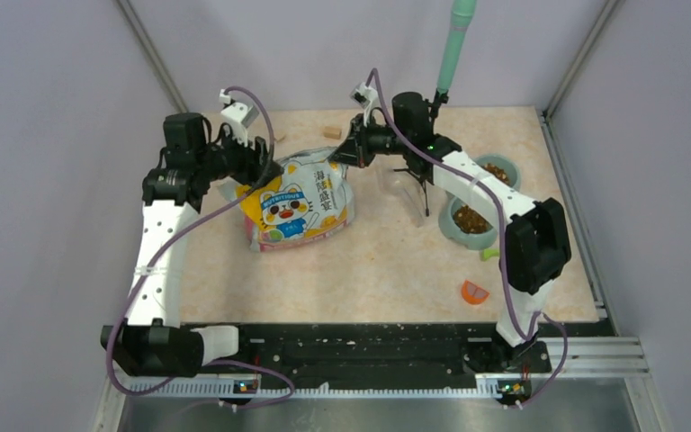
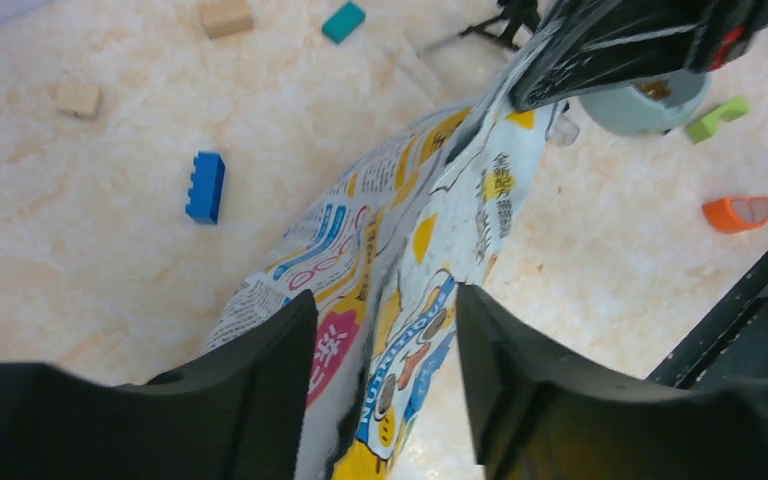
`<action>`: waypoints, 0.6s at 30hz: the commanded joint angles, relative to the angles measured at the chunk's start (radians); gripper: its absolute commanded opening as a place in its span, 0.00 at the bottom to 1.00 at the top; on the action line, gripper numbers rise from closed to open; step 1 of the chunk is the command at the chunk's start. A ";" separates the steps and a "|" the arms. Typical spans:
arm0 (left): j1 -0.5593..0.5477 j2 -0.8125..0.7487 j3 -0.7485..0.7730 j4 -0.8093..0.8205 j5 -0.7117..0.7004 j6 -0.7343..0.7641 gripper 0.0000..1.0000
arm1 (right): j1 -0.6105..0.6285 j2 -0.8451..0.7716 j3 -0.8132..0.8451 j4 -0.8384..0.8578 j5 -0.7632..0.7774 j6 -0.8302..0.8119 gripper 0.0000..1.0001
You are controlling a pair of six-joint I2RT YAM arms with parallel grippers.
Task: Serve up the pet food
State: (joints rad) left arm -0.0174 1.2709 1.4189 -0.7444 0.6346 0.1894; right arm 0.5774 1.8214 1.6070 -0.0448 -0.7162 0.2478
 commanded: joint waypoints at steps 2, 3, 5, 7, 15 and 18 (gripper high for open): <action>0.010 -0.118 -0.021 0.180 0.104 0.027 0.89 | -0.022 -0.027 0.125 0.098 -0.055 0.066 0.00; 0.002 -0.122 -0.028 0.192 0.096 0.032 0.91 | -0.022 -0.024 0.132 0.093 -0.062 0.073 0.00; -0.025 -0.121 -0.023 0.205 0.076 0.038 0.91 | -0.022 -0.014 0.149 0.076 -0.080 0.090 0.00; -0.066 -0.113 -0.019 0.214 0.015 0.056 0.93 | -0.022 -0.002 0.164 0.063 -0.094 0.102 0.00; -0.252 -0.066 -0.072 0.327 -0.207 0.143 0.91 | -0.018 0.003 0.165 0.047 -0.114 0.103 0.00; -0.265 -0.054 -0.104 0.350 -0.208 0.172 0.91 | -0.017 0.003 0.162 0.046 -0.120 0.105 0.00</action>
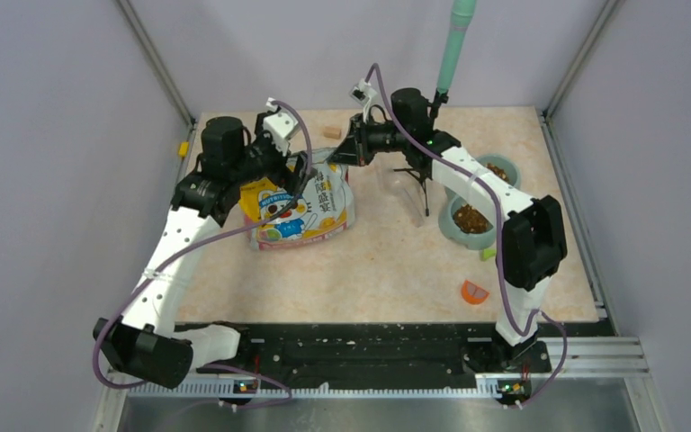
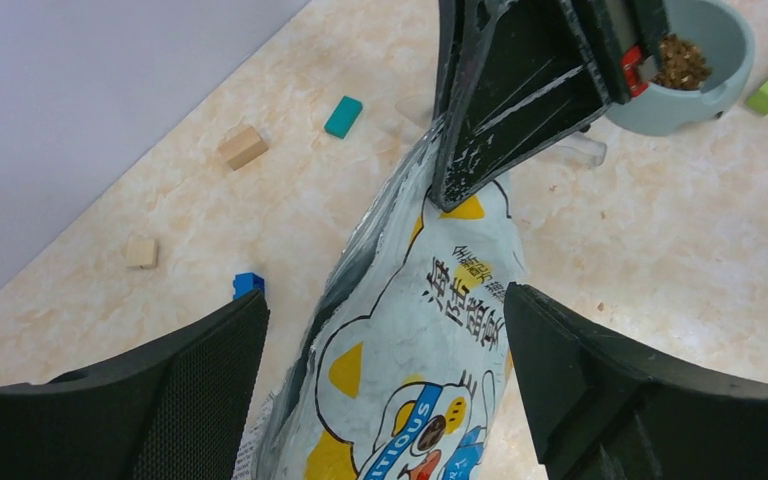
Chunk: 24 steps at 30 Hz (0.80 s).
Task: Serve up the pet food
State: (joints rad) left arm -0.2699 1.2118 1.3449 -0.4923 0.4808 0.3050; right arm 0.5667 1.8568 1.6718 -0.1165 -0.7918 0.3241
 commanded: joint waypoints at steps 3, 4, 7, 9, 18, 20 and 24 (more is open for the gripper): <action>-0.025 0.035 -0.031 0.062 -0.059 0.095 0.87 | -0.007 -0.033 0.098 0.118 -0.047 0.032 0.00; -0.028 0.043 -0.030 0.048 -0.055 0.103 0.85 | -0.007 -0.033 0.099 0.118 -0.047 0.033 0.00; -0.032 0.064 -0.026 0.000 -0.030 0.115 0.76 | -0.007 -0.029 0.105 0.118 -0.049 0.032 0.00; -0.032 0.075 -0.014 -0.038 -0.002 0.122 0.61 | -0.007 -0.026 0.110 0.118 -0.049 0.033 0.00; -0.030 0.127 0.110 -0.257 0.087 0.156 0.00 | -0.007 0.006 0.160 0.048 -0.058 0.008 0.00; -0.014 0.148 0.167 -0.325 0.112 0.149 0.00 | -0.008 0.011 0.177 -0.002 -0.064 -0.034 0.00; 0.081 0.184 0.212 -0.337 0.260 0.044 0.00 | -0.008 0.007 0.183 -0.124 -0.026 -0.189 0.00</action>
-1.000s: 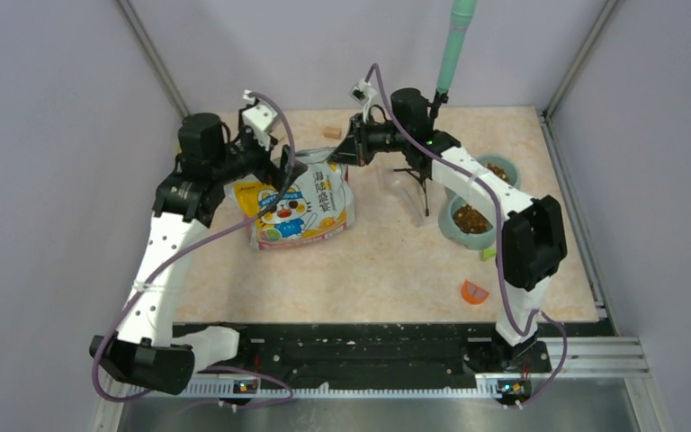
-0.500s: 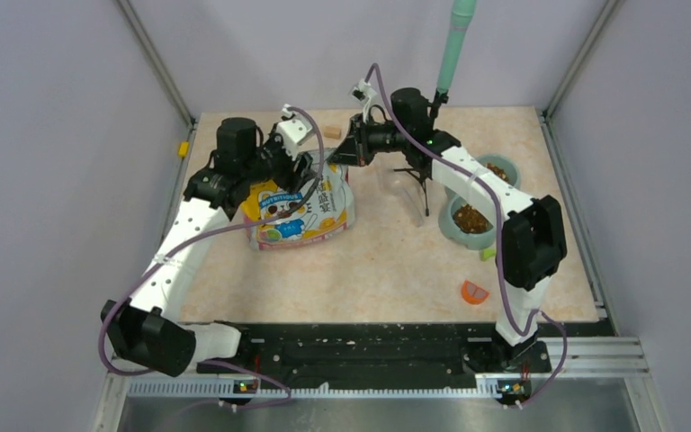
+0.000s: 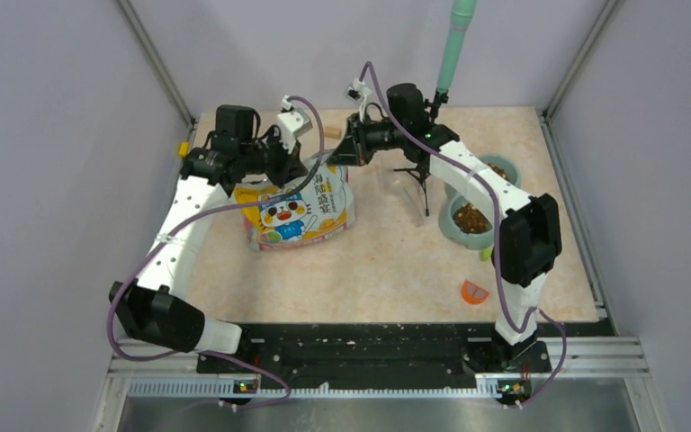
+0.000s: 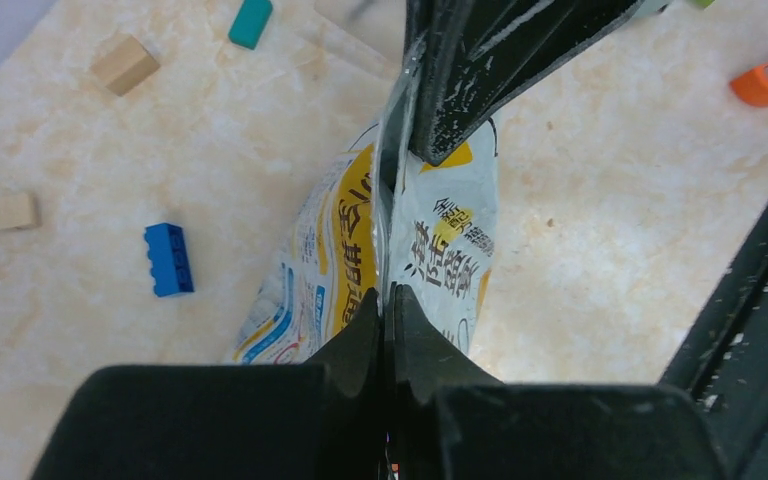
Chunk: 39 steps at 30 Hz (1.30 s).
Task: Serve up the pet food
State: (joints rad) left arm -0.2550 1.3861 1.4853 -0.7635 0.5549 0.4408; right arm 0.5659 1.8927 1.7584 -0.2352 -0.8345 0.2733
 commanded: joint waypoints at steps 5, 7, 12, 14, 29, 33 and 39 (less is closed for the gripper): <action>0.114 0.027 0.058 -0.007 0.228 -0.158 0.00 | -0.008 -0.067 0.030 -0.026 0.058 -0.228 0.00; 0.122 0.031 0.057 0.006 0.233 -0.171 0.00 | -0.008 -0.082 0.005 0.000 0.055 -0.236 0.00; 0.128 0.048 0.060 0.023 0.254 -0.195 0.00 | -0.008 -0.132 -0.033 0.062 0.065 -0.185 0.37; 0.128 0.062 0.077 0.014 0.265 -0.212 0.04 | -0.009 -0.171 -0.059 0.086 0.100 -0.171 0.54; 0.128 0.039 0.082 0.058 0.248 -0.272 0.56 | -0.008 -0.387 -0.149 0.028 0.324 -0.170 0.97; 0.128 -0.004 0.091 0.120 0.220 -0.317 0.60 | -0.007 -0.426 -0.146 -0.061 0.382 -0.194 0.97; 0.128 -0.059 0.142 0.194 0.050 -0.415 0.61 | -0.008 -0.501 -0.139 -0.211 0.563 -0.241 0.98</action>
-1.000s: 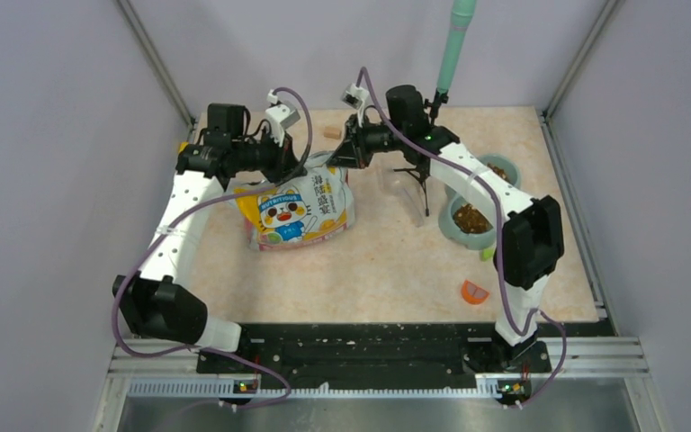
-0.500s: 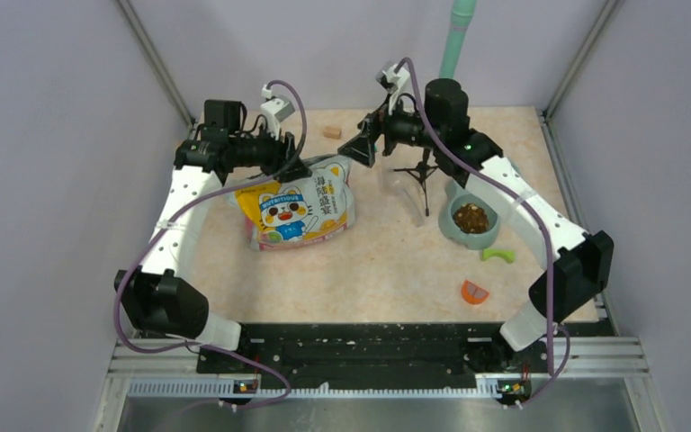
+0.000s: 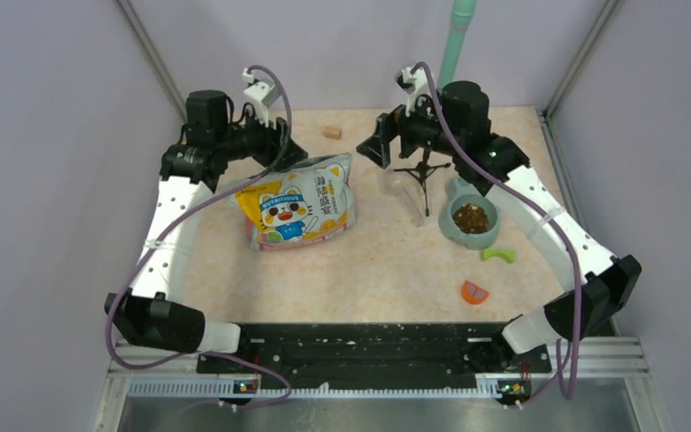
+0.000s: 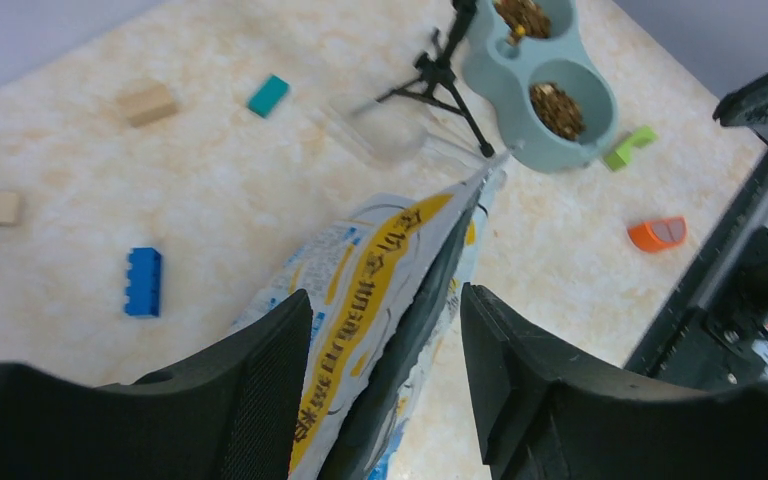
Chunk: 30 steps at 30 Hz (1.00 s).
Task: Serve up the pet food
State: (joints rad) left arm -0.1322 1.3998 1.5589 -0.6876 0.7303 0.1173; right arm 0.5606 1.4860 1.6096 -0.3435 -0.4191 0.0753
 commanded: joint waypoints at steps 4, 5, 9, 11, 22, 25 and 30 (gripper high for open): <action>0.006 -0.133 0.071 0.194 -0.276 -0.189 0.68 | -0.002 -0.149 0.014 -0.213 0.309 -0.041 0.99; 0.006 -0.150 0.068 0.208 -0.337 -0.224 0.74 | -0.002 -0.154 0.023 -0.253 0.352 -0.035 0.99; 0.006 -0.216 0.057 0.197 -0.594 -0.354 0.84 | -0.002 -0.167 0.057 -0.426 0.535 -0.005 0.99; 0.006 -0.247 0.045 0.183 -0.675 -0.387 0.84 | -0.002 -0.186 0.044 -0.463 0.618 0.022 0.99; 0.008 -0.168 0.159 -0.244 -1.044 -0.660 0.87 | -0.002 -0.228 -0.067 -0.541 1.052 0.213 0.99; 0.008 -0.184 0.158 -0.270 -1.109 -0.677 0.88 | -0.002 -0.238 -0.086 -0.534 1.086 0.254 0.99; 0.008 -0.205 0.151 -0.272 -1.155 -0.658 0.88 | -0.002 -0.244 -0.085 -0.517 1.096 0.280 0.99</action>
State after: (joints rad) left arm -0.1303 1.2362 1.6928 -0.9451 -0.3305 -0.5205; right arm 0.5602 1.2846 1.5166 -0.8864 0.6155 0.3092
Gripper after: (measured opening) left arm 0.881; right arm 0.988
